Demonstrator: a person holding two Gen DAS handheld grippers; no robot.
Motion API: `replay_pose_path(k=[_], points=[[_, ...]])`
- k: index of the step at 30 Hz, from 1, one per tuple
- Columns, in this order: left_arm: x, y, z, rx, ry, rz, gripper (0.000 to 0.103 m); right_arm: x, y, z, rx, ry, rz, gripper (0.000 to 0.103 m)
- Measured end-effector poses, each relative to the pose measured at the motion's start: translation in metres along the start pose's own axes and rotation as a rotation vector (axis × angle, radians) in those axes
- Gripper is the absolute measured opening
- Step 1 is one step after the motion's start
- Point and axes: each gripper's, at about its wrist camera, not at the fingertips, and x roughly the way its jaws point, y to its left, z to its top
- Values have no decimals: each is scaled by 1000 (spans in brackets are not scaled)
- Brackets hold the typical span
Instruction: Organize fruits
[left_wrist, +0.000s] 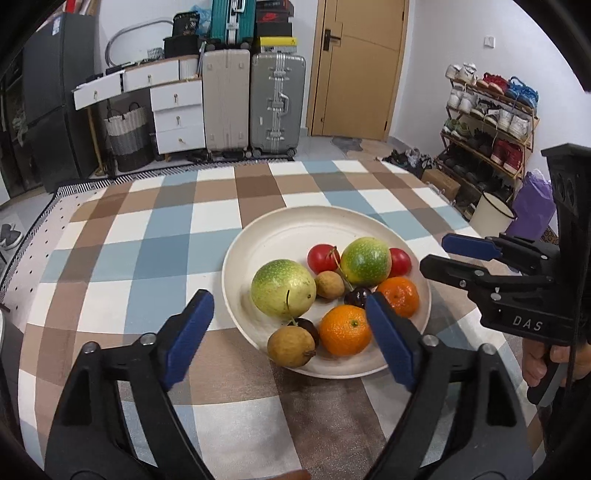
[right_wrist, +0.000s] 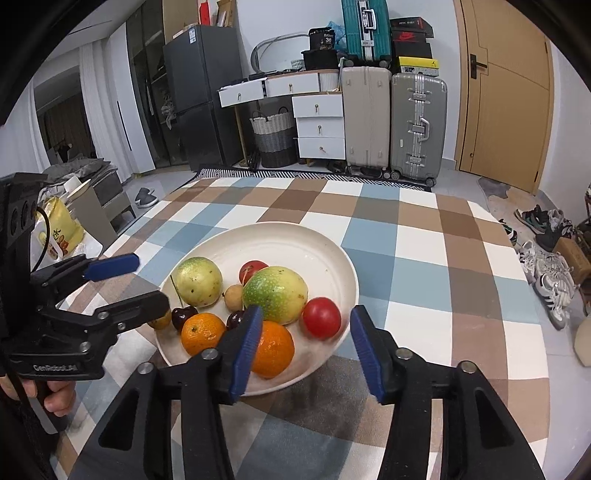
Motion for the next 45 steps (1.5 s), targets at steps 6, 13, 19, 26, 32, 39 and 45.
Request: replay_pose_path(k=[6, 13, 19, 26, 32, 39, 45], points=[[-21, 0, -8, -1, -50, 17, 102, -20, -2, -9, 30, -45, 19, 94], [-38, 0, -18, -7, -65, 35, 102, -35, 3, -23, 28, -66, 13, 103], [-46, -2, -28, -15, -76, 38, 102, -47, 7, -32, 36, -95, 31, 103], [-57, -8, -40, -17, -100, 51, 102, -63, 15, -45, 31, -145, 47, 103], [-72, -11, -53, -26, -160, 57, 102, -74, 24, -57, 2, -192, 51, 103], [-90, -10, -67, -45, -242, 56, 102, -91, 35, -74, -37, -279, 57, 103], [-98, -5, -77, -62, -282, 57, 102, -106, 40, -83, -54, -353, 51, 103]])
